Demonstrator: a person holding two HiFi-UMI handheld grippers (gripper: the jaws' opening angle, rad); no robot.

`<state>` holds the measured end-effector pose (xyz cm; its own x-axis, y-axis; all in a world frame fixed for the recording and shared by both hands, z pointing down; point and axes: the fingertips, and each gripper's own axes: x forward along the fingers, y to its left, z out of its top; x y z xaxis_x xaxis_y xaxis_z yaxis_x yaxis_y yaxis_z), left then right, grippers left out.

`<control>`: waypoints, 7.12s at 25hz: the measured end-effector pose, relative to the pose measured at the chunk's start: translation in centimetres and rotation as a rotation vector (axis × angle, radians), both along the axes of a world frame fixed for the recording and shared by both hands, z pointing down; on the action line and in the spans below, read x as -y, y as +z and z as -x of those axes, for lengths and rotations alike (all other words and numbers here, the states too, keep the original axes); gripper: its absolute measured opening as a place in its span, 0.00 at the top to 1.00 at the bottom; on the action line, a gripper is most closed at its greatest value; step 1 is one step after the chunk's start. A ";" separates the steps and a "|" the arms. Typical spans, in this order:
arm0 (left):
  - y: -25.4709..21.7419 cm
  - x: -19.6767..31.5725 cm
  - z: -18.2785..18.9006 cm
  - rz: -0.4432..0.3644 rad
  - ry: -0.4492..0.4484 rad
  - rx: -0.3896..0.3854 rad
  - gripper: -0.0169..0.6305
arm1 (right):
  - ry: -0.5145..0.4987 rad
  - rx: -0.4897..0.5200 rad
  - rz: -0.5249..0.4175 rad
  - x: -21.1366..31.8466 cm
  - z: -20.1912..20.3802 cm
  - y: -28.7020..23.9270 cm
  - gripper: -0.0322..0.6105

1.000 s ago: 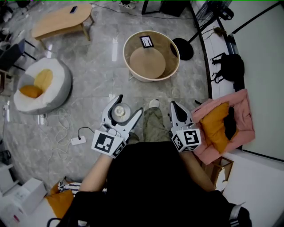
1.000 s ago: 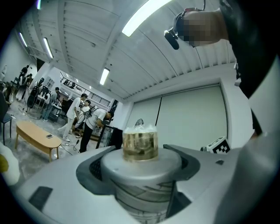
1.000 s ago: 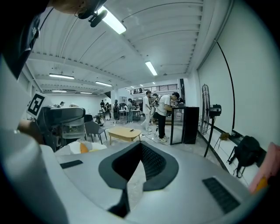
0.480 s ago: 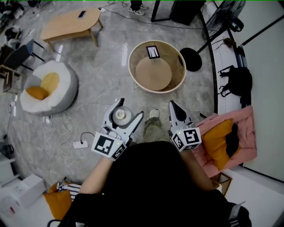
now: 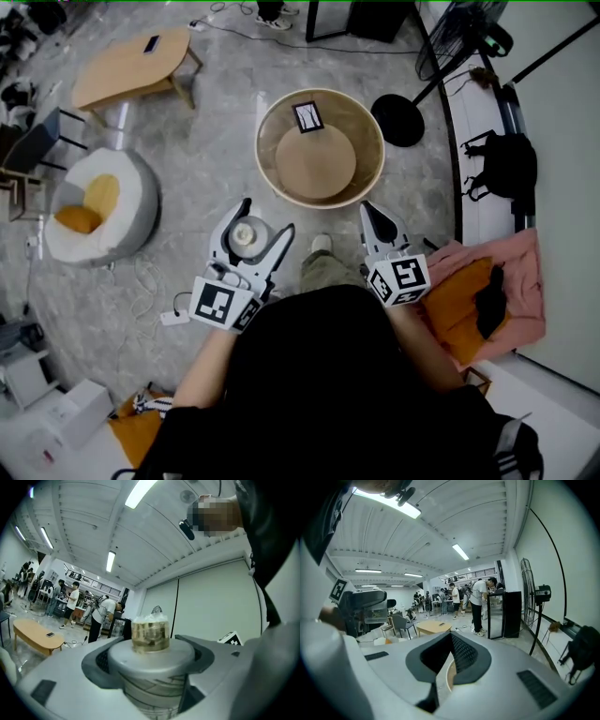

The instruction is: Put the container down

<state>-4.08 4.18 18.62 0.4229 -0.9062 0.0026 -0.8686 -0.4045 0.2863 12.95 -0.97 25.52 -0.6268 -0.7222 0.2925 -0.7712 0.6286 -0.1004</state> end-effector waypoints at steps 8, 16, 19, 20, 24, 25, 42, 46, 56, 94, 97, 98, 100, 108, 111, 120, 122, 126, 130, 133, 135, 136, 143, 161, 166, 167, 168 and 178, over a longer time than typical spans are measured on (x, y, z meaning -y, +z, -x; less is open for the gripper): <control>1.1 7.1 -2.9 0.041 -0.026 0.014 0.43 | -0.013 0.021 0.002 8.0 -3.0 0.3 0.92; 4.1 13.3 -3.7 0.061 -0.128 0.028 0.43 | -0.098 -0.015 0.042 13.3 -3.7 4.0 0.92; 5.4 14.9 -3.6 0.071 -0.132 0.030 0.43 | -0.118 -0.041 0.058 14.4 -3.1 5.6 0.92; 6.1 15.0 -3.5 0.085 -0.126 0.031 0.43 | -0.114 -0.053 0.066 14.6 -3.0 6.0 0.92; 9.5 16.4 -2.4 0.162 -0.065 0.027 0.43 | -0.037 -0.065 0.088 16.8 -2.3 7.0 0.92; 10.2 16.9 -2.3 0.176 -0.041 0.030 0.43 | -0.009 -0.050 0.096 17.3 -2.2 7.0 0.92; 27.1 27.5 -3.0 0.206 0.159 0.101 0.43 | 0.100 -0.023 0.149 25.3 2.0 17.0 0.92; 32.9 29.6 -3.0 0.221 0.167 0.111 0.43 | 0.068 -0.047 0.164 26.8 3.4 22.4 0.92; 46.5 35.1 -3.3 0.111 0.204 0.254 0.43 | 0.055 -0.037 0.217 29.0 5.3 34.5 0.92; 71.3 48.8 -9.7 0.119 0.240 0.290 0.43 | 0.113 -0.169 0.203 32.9 1.4 55.1 0.92; 71.8 49.0 -10.2 0.141 0.266 0.286 0.43 | 0.129 -0.165 0.220 32.5 1.0 55.5 0.92; 71.9 49.0 -10.4 0.155 0.283 0.282 0.43 | 0.129 -0.165 0.218 32.5 1.0 55.4 0.92; 72.0 49.1 -10.8 0.169 0.313 0.284 0.43 | 0.129 -0.166 0.215 32.5 0.8 55.2 0.92; 72.8 49.2 -11.3 0.190 0.349 0.316 0.43 | 0.142 -0.145 0.224 32.2 1.0 55.3 0.92; 72.9 49.0 -11.3 0.199 0.341 0.331 0.43 | 0.150 -0.141 0.234 31.6 0.9 55.4 0.92; 74.0 47.3 -11.1 0.254 0.368 0.414 0.42 | 0.117 -0.127 0.249 30.0 1.1 55.0 0.92; 74.0 47.0 -10.9 0.262 0.361 0.418 0.42 | 0.101 -0.127 0.250 29.5 1.2 55.1 0.92; 73.6 46.2 -10.4 0.265 0.345 0.410 0.41 | 0.078 -0.117 0.257 28.2 1.2 54.9 0.92; 73.5 45.1 -9.4 0.279 0.314 0.408 0.40 | 0.094 -0.115 0.254 27.9 0.8 54.8 0.92; 73.0 44.4 -8.3 0.285 0.267 0.373 0.39 | 0.105 -0.122 0.244 27.8 0.4 54.5 0.92; 72.4 43.7 -7.6 0.283 0.246 0.356 0.39 | 0.133 -0.120 0.236 28.0 -0.1 54.1 0.92; 72.2 43.2 -7.3 0.286 0.242 0.354 0.39 | 0.151 -0.117 0.233 28.1 -0.5 53.8 0.92; 68.6 36.9 -5.7 0.340 0.207 0.351 0.39 | 0.196 -0.118 0.210 27.4 -1.4 50.4 0.92; 38.6 22.9 -4.7 0.417 0.183 0.198 0.42 | 0.177 -0.187 0.200 20.8 1.6 28.4 0.92; 29.3 21.7 -0.6 0.391 0.109 0.213 0.60 | 0.210 -0.154 0.179 19.3 1.9 20.8 0.92; 27.2 22.1 0.5 0.370 0.089 0.229 0.63 | 0.205 -0.126 0.159 19.6 2.5 18.9 0.92; 25.1 22.2 1.3 0.355 0.071 0.244 0.66 | 0.199 -0.108 0.141 19.5 2.8 16.8 0.92; 6.8 19.8 4.9 0.162 -0.069 0.231 0.91 | 0.139 -0.050 -0.073 17.6 3.9 -1.7 0.92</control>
